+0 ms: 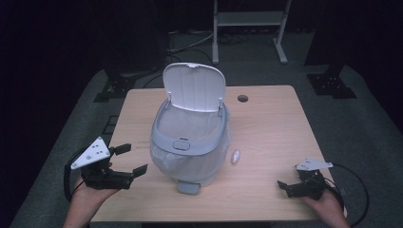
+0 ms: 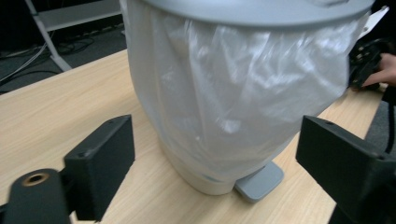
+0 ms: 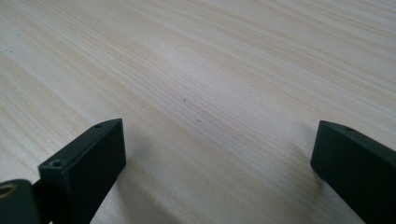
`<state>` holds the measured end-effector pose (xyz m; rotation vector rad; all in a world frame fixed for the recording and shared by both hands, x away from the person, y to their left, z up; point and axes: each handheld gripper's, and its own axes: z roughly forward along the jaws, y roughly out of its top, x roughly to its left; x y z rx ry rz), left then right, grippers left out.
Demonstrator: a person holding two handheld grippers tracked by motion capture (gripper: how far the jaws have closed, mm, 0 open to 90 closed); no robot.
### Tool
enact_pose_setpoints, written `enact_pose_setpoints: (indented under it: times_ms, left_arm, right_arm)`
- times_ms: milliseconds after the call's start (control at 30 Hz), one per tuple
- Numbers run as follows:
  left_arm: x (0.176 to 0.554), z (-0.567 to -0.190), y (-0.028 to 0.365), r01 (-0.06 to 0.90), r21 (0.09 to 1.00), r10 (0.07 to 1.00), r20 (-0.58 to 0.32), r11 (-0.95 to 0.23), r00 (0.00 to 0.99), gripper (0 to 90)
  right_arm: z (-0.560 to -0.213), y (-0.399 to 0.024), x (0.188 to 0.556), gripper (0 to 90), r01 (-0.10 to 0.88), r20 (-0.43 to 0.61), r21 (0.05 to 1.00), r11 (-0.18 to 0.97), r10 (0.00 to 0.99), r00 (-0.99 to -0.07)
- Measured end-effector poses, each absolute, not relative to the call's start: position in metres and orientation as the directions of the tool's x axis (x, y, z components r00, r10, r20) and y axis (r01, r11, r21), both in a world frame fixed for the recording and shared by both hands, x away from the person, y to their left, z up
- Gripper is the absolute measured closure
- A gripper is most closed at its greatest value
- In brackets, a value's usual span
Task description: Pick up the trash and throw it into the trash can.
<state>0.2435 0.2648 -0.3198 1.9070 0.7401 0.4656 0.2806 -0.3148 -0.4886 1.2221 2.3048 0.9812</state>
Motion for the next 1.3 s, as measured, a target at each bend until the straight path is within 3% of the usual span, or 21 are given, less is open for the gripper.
enact_pose_setpoints:
  times_ms: [733,1300]
  left_arm:
    - [0.255,-0.396,0.269,0.380,0.843,0.709,0.002,-0.380,0.705,1.6]
    - [0.266,-0.439,0.271,0.426,0.784,0.726,0.046,-0.451,0.686,1.6]
  right_arm:
    - [-0.489,-0.315,0.281,2.1,0.581,0.012,0.716,0.387,0.825,-0.564]
    - [-0.489,-0.315,0.281,2.1,0.579,0.011,0.717,0.388,0.825,-0.565]
